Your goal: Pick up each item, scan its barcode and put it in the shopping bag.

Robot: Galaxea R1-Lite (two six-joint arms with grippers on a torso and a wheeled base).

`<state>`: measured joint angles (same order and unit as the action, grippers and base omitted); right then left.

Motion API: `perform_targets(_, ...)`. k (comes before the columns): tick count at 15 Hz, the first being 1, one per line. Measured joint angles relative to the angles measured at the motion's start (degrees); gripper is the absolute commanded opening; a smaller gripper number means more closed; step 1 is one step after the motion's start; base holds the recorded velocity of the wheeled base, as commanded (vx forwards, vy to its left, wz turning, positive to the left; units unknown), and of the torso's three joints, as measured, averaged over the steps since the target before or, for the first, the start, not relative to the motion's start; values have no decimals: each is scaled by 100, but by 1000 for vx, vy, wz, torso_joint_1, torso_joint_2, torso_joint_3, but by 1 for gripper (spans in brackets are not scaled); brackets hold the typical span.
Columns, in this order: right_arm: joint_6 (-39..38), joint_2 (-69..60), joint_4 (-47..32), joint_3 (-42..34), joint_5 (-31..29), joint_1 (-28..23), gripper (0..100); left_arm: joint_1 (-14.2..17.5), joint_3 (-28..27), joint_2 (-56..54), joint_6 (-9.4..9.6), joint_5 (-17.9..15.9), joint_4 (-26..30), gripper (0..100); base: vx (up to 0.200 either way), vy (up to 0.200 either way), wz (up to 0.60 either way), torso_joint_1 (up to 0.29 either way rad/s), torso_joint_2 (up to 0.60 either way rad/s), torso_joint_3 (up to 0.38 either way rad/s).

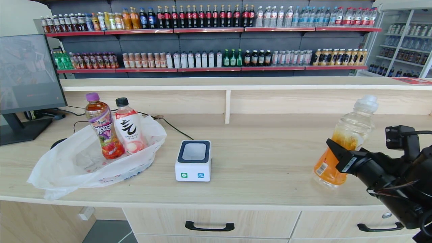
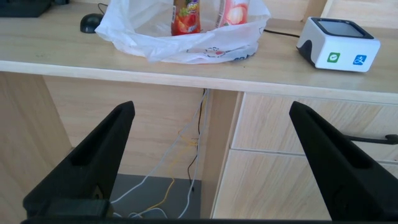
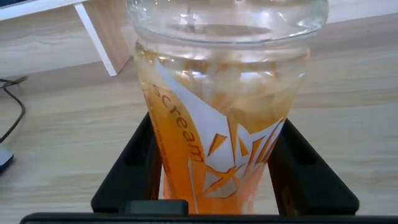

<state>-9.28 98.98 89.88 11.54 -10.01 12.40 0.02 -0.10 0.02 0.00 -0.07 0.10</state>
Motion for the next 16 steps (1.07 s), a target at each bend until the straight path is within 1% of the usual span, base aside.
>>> perform_targets(5,4,-675,4,-479,0,238,0,-2,0,0,0,0,0,100,0,0,0,0,0,0)
perform_targets(11,0,-1318,6,-692,49,581,0,-2,0,0,0,-2,0,100,0,0,0,0,0,0)
perform_targets(14,41,-1662,9,-817,319,658,0,-2,0,0,0,-2,0,100,0,0,0,0,0,0)
perform_targets(16,85,-1780,6,-700,451,775,0,-2,0,0,0,0,0,100,0,0,0,0,0,0)
